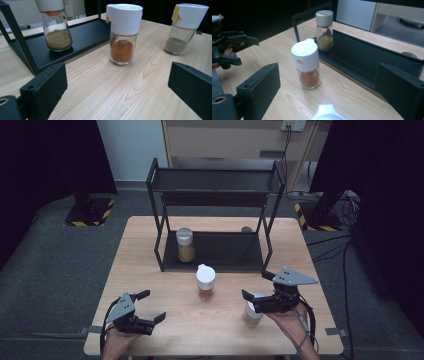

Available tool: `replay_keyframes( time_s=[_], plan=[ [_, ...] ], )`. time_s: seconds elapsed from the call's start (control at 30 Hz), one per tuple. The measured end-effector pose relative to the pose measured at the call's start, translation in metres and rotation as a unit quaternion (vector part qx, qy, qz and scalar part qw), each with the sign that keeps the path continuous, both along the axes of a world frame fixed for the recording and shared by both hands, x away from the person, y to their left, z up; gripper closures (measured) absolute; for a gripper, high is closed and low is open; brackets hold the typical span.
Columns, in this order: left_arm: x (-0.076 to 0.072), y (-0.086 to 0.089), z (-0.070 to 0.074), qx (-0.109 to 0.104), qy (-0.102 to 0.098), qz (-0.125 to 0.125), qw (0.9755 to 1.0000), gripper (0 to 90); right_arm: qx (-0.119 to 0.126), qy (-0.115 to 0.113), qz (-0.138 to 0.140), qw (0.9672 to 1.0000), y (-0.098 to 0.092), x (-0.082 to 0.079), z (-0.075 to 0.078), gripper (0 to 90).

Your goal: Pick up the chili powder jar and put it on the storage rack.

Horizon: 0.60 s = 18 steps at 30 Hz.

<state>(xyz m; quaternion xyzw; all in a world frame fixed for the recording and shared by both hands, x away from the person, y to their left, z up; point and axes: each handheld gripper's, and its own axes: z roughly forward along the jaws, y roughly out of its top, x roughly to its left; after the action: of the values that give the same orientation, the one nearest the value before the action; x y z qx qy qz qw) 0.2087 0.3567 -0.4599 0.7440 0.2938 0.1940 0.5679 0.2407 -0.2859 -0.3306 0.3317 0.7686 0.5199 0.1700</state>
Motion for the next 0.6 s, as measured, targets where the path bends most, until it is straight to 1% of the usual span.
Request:
replay_keyframes(
  time_s=[0.13,0.4,0.5,0.6],
  plan=[
    [0.0,0.0,0.0,0.0,0.0,-0.001,1.0,1.4,-0.002,0.009,0.005,0.9999,0.012,0.008,0.005,6.8],
    [0.0,0.0,0.0,0.0,0.0,-0.001,1.0,1.4,-0.009,0.004,0.02,0.9997,0.033,0.021,0.012,6.9],
    [0.0,0.0,0.0,0.0,0.0,-0.001,1.0,1.4,-0.014,0.006,0.021,0.9997,0.041,0.025,0.014,6.9],
    [0.0,0.0,0.0,0.0,0.0,-0.001,1.0,1.4,-0.016,0.008,0.015,0.9997,0.053,0.027,0.014,6.9]
  ],
)
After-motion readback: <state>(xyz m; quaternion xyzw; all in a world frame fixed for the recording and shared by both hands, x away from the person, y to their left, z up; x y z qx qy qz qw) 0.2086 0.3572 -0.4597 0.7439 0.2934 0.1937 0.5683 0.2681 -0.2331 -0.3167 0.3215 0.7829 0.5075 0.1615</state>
